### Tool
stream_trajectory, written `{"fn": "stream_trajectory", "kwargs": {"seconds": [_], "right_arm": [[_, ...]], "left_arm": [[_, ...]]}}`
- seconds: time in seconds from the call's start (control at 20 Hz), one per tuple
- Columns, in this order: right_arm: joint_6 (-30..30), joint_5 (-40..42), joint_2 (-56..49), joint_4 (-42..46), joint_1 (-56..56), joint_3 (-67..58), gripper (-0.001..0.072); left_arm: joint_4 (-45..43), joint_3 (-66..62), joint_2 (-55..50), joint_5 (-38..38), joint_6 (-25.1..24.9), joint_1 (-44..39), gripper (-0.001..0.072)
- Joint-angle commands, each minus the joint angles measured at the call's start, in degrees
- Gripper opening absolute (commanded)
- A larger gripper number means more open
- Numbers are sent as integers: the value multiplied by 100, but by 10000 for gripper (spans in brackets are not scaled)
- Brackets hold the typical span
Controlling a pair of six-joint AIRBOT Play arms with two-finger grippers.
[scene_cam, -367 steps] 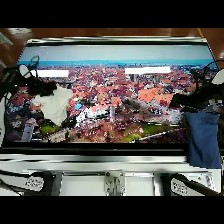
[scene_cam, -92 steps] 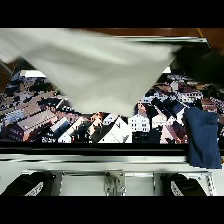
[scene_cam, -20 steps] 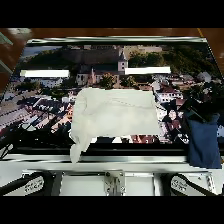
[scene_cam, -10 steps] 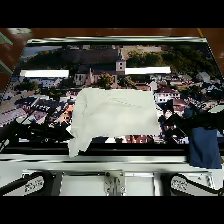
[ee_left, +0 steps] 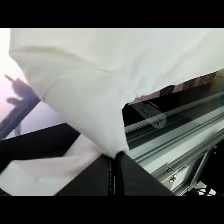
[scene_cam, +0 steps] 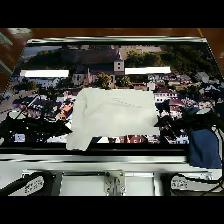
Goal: Fold the shirts.
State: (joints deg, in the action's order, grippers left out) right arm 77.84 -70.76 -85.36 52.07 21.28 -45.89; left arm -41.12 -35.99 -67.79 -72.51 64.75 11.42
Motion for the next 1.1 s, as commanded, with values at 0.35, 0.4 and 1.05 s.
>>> {"fn": "stream_trajectory", "kwargs": {"seconds": [0.35, 0.4, 1.05], "right_arm": [[-1340, 98, 439, -1681, -673, -442, 66], [-1838, -122, 758, -1853, -662, -726, 66], [-914, 2159, 4457, -472, -599, -5696, 66]], "left_arm": [[-85, -1746, 643, -415, 199, 424, 28], [-85, -2225, 780, -428, 197, 564, 28], [-754, -8596, 2100, 1434, 713, 1036, 29]]}}
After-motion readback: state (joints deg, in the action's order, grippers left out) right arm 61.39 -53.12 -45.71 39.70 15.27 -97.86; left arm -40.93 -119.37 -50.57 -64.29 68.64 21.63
